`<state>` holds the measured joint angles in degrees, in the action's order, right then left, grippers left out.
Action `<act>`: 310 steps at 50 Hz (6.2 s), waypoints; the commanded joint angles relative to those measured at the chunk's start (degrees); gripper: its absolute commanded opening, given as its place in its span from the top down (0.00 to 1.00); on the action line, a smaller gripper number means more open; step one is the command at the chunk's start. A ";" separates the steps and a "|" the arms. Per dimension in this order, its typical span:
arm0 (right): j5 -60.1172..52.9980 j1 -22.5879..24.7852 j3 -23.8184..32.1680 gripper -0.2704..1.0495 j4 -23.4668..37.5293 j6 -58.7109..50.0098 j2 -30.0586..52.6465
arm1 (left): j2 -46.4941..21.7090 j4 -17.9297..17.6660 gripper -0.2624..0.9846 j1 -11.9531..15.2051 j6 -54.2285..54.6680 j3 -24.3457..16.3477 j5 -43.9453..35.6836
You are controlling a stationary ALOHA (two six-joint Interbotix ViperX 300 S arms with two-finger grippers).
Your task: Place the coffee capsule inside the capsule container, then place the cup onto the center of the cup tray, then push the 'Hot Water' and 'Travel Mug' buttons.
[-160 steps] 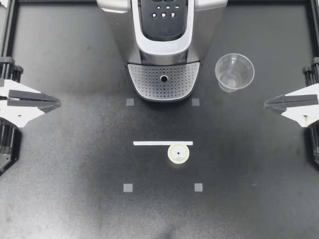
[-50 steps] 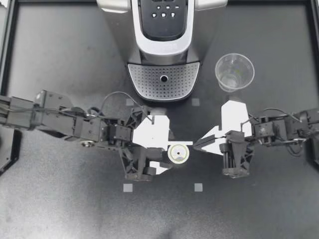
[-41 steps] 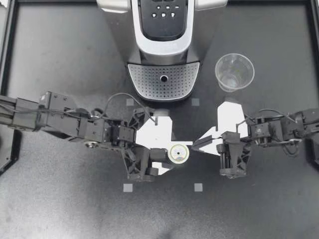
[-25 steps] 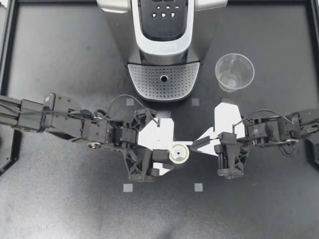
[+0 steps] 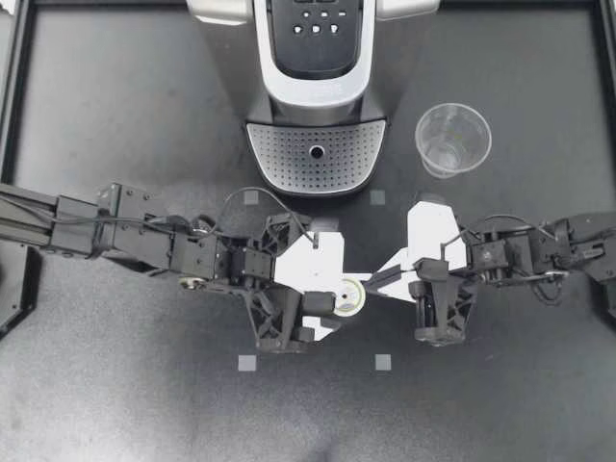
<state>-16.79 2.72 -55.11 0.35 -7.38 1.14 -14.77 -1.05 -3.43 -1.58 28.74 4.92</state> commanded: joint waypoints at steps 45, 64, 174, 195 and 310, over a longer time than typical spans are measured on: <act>-0.26 1.14 2.55 0.74 0.09 0.09 1.14 | -0.88 -0.09 0.22 -0.09 -0.53 -3.52 -0.26; -0.18 1.14 2.72 0.74 0.09 0.09 0.44 | -0.26 -0.09 0.38 -0.09 -0.53 -3.16 -0.18; -34.63 -20.13 12.92 0.74 -5.36 -3.52 -13.97 | 18.81 -0.44 0.41 -0.79 4.22 10.63 -3.16; -29.00 -26.54 16.26 0.74 -4.66 -3.52 -15.21 | 18.98 -0.44 0.41 -0.79 4.04 10.37 -3.16; -29.18 -30.94 5.98 0.74 -1.05 -4.48 -28.56 | 23.47 50.54 0.42 1.93 2.37 -17.49 37.71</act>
<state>-45.44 -28.48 -49.83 -0.62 -11.78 -26.72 7.82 49.13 -1.93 0.70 12.13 42.80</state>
